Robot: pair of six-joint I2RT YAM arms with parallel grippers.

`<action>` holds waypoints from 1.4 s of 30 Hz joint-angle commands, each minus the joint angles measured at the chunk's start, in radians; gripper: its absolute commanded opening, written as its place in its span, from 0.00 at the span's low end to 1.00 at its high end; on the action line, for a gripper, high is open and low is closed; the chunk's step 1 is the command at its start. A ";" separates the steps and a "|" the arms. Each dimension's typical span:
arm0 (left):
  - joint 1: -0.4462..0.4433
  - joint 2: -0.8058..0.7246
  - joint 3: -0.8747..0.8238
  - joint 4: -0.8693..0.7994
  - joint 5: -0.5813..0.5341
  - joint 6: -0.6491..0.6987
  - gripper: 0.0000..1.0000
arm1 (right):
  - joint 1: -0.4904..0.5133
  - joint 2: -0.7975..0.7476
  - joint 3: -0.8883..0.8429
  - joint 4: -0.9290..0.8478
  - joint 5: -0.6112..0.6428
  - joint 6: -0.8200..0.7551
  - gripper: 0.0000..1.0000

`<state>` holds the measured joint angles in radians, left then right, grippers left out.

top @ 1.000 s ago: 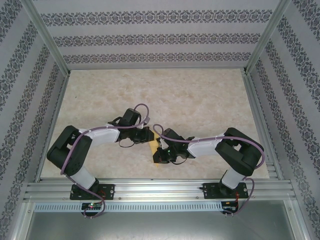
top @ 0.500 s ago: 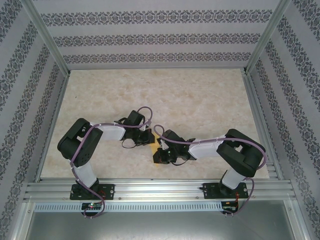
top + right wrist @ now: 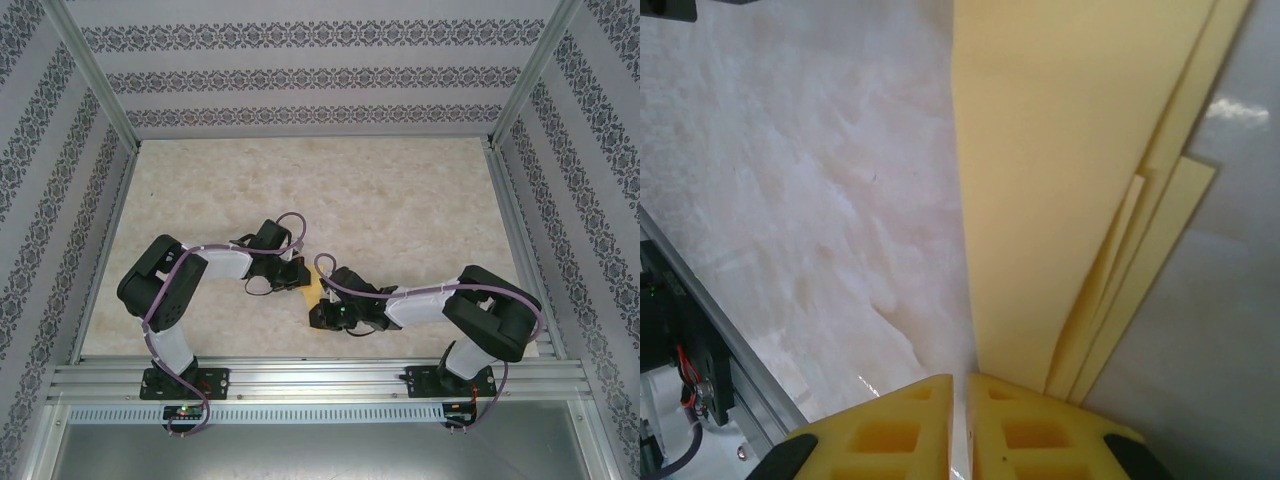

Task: Fold a paper plane with a square sheet of paper (pick it up from the middle)

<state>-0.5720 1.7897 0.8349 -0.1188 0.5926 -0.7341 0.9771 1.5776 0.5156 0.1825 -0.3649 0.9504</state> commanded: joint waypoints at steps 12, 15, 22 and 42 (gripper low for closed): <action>-0.005 0.060 -0.013 -0.074 -0.172 0.018 0.06 | 0.065 -0.015 -0.114 -0.182 -0.021 0.047 0.13; -0.005 0.060 -0.011 -0.071 -0.173 0.016 0.06 | 0.082 0.034 -0.136 -0.134 -0.031 0.085 0.13; -0.003 0.065 0.007 -0.090 -0.175 0.023 0.06 | 0.132 0.004 -0.125 -0.086 -0.053 0.089 0.12; -0.004 0.064 0.018 -0.102 -0.172 0.035 0.06 | 0.145 -0.070 -0.153 -0.193 0.009 0.090 0.11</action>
<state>-0.5774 1.7988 0.8639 -0.1658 0.5854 -0.7284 1.0805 1.4815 0.3962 0.2550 -0.2661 1.0344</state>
